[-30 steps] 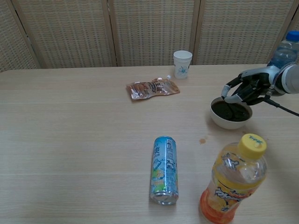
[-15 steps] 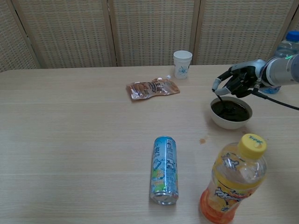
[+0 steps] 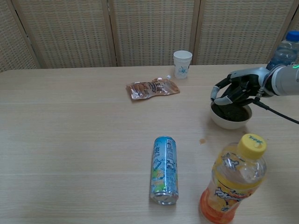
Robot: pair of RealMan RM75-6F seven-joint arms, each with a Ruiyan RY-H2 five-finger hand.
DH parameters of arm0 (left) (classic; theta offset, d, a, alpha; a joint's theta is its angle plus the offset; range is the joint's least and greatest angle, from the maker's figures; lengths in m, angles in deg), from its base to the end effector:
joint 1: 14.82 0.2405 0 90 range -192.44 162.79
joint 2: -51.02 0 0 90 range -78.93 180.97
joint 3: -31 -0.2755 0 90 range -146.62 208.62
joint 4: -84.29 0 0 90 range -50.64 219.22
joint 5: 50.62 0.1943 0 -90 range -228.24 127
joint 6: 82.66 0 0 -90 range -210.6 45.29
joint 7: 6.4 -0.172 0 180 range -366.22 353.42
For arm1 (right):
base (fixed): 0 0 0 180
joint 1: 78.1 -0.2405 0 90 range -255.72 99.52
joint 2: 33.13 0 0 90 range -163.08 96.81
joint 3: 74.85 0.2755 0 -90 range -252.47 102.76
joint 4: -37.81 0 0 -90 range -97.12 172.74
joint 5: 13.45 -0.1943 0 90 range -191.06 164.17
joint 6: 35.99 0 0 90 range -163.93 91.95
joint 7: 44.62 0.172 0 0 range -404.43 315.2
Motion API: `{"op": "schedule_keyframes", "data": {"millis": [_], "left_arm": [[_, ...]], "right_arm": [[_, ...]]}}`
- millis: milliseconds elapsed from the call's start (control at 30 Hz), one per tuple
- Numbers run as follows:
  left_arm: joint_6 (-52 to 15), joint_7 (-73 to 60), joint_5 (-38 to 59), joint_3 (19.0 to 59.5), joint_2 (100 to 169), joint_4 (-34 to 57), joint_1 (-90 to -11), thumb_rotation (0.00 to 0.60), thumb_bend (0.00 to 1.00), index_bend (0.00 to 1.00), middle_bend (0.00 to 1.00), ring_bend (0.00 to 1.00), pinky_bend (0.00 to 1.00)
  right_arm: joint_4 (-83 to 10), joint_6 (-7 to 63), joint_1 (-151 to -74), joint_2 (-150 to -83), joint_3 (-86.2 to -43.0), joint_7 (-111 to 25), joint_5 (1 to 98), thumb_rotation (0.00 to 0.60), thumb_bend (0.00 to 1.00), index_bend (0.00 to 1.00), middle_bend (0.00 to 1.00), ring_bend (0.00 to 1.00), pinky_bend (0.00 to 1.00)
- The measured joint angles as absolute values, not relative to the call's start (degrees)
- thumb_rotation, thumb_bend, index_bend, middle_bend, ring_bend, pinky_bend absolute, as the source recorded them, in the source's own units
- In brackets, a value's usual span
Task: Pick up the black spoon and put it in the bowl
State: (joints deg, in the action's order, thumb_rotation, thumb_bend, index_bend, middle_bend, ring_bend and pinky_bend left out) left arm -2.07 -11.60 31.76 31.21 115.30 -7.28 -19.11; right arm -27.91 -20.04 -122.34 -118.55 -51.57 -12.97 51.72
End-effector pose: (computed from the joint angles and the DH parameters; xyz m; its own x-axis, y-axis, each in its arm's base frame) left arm -0.3458 0.1954 0.1669 0.4759 0.1346 0.8691 0.8725 0.0525 -0.4858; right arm -0.2155 -0.4412 -0.0001 -0.2412 -0.6012 0.7618 -0.9704 0.1551 -0.1849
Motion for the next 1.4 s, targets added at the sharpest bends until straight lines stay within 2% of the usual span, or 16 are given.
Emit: {"op": "schedule_keyframes", "data": {"millis": [200,300,567,733,900,1000,1300,1400], "left_arm": [[-1.3,-10.7,32.0,31.0,115.2,-6.9,-18.5,0.600,0.32,0.00,0.00,0.00,0.00],[-1.0,-10.3,32.1,30.9,115.2,-6.7,-18.3,0.600,0.32,0.00,0.00,0.00,0.00],[-0.7,-9.8,32.3,31.1,115.1,-6.4,-18.2,0.600,0.32,0.00,0.00,0.00,0.00],[-0.4,-9.9,32.2,31.4,115.1,-6.2,-18.2,0.600,0.32,0.00,0.00,0.00,0.00],[-0.4,-9.9,31.9,31.6,115.4,-6.0,-18.2,0.600,0.32,0.00,0.00,0.00,0.00],[-0.3,-9.7,31.9,31.8,115.7,-5.6,-18.2,0.600,0.32,0.00,0.00,0.00,0.00],[0.7,-9.0,32.6,32.3,116.9,-4.0,-18.4,0.600,0.32,0.00,0.00,0.00,0.00],[1.2,-9.4,32.7,32.4,117.1,-3.9,-18.3,0.600,0.32,0.00,0.00,0.00,0.00]], "right_arm": [[-29.8,-15.0,-121.3,-118.1,-54.6,-17.4,52.1,0.600,0.10,0.51,0.99,1.00,1.00],[-30.5,-13.0,-121.1,-117.9,-55.8,-19.8,50.9,0.600,0.01,0.48,0.99,1.00,1.00],[-34.2,-7.5,-120.8,-116.5,-57.4,-25.1,46.9,0.600,0.00,0.46,0.97,1.00,1.00],[-39.0,-1.6,-119.2,-114.0,-57.5,-27.5,46.1,0.600,0.00,0.46,0.85,0.98,1.00],[-43.4,7.0,-116.4,-112.0,-57.6,-30.5,45.9,0.600,0.09,0.46,0.71,0.80,0.95],[-45.6,13.3,-114.3,-111.1,-57.9,-33.1,46.1,0.600,0.15,0.48,0.64,0.69,0.84],[-48.9,34.6,-106.8,-110.5,-60.8,-45.3,51.2,0.600,0.16,0.48,0.42,0.38,0.55],[-49.9,40.5,-103.6,-110.2,-62.4,-49.6,53.8,0.600,0.16,0.44,0.33,0.28,0.44]]}}
